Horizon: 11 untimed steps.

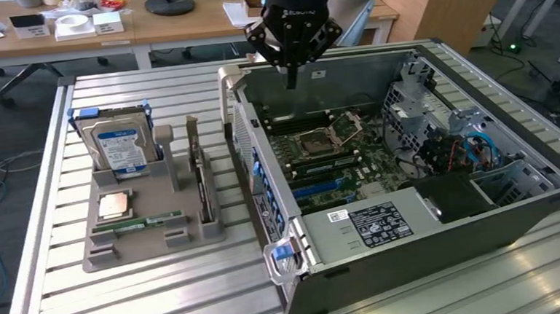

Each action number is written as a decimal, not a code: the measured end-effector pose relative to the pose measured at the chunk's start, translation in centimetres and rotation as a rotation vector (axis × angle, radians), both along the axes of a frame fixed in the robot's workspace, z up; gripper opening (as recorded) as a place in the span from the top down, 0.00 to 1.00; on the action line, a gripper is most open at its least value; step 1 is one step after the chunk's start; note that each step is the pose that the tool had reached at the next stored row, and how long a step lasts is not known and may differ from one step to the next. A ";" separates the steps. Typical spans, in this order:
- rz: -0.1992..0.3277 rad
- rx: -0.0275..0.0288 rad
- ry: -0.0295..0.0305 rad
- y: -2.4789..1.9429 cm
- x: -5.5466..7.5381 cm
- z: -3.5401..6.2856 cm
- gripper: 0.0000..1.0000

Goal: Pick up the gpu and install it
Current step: 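Reach for the gpu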

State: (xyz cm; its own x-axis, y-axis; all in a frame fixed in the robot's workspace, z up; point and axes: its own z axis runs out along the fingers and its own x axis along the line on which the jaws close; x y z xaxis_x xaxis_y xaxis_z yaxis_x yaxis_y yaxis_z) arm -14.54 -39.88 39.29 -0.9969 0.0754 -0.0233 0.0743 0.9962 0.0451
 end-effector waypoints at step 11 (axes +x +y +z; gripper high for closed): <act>0.000 0.0000 0.0000 0.00 -1.9 -0.09 0.89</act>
